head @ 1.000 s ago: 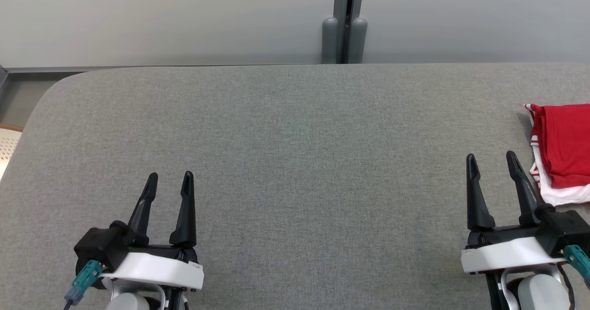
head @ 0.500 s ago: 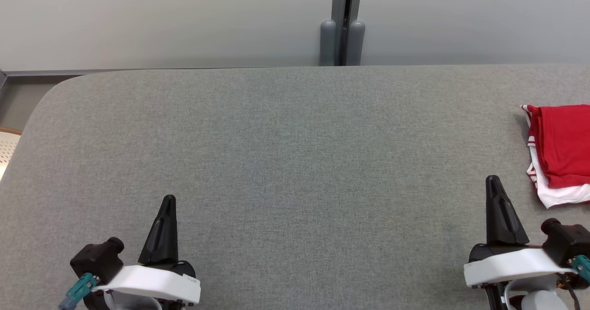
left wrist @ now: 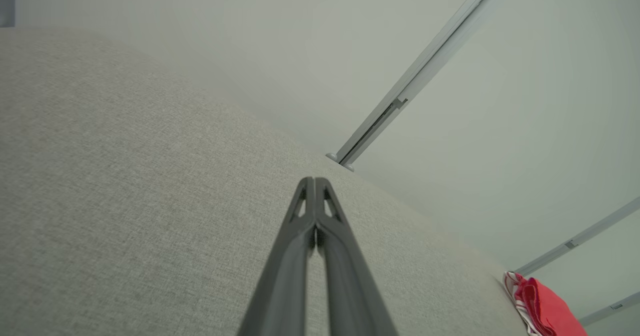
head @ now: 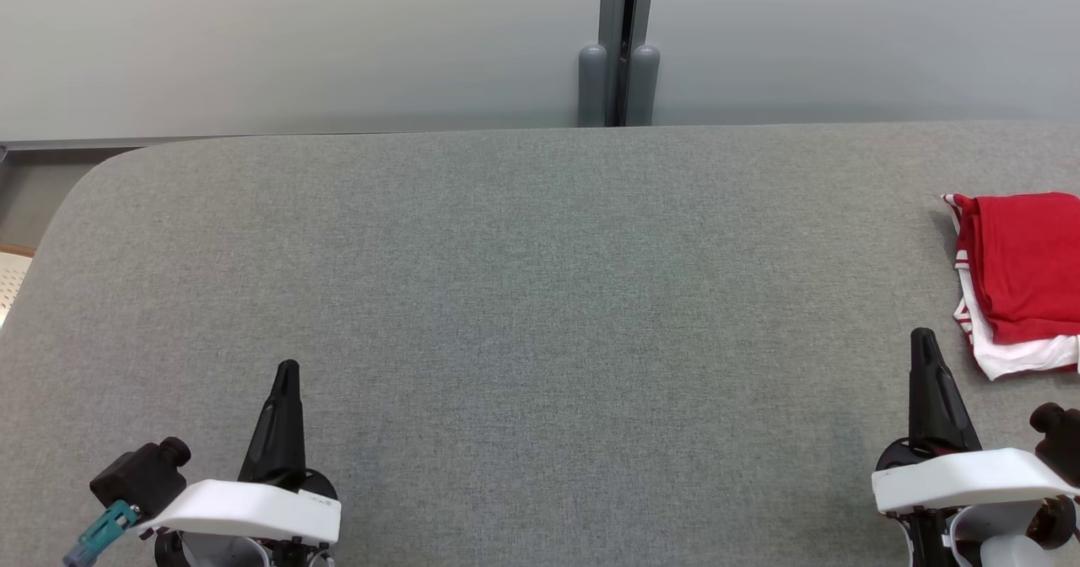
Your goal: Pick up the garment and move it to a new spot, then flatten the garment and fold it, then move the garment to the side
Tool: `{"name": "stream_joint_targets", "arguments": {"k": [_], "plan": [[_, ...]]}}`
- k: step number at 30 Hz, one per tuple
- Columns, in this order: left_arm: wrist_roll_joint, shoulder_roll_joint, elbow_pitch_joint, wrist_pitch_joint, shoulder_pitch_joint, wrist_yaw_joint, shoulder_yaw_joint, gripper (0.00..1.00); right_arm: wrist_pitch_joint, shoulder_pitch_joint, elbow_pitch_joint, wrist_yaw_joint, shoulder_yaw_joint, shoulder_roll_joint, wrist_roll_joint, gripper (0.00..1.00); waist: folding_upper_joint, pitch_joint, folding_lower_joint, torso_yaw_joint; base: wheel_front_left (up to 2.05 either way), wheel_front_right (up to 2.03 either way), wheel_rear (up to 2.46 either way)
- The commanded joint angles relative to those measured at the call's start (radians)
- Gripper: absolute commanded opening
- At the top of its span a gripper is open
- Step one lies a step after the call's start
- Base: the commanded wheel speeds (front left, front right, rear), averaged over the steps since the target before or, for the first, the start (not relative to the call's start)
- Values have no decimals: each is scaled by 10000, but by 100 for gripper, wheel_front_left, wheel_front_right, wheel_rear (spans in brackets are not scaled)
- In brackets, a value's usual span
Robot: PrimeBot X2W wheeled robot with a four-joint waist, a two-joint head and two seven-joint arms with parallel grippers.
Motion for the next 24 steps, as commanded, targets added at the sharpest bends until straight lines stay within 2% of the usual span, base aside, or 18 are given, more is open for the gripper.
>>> {"name": "stream_joint_targets", "arguments": {"k": [1,24], "plan": [[-334,88,-127,68,-309,-26,94,0,96,-176,-129,2,-59,-39,417,0,0,-11,0,-10,0,0,0],[-3019,166,-97,806,-401,-112,466,0,897,-199,-68,1,-328,-52,3616,0,0,-182,0,-167,0,0,0]]}}
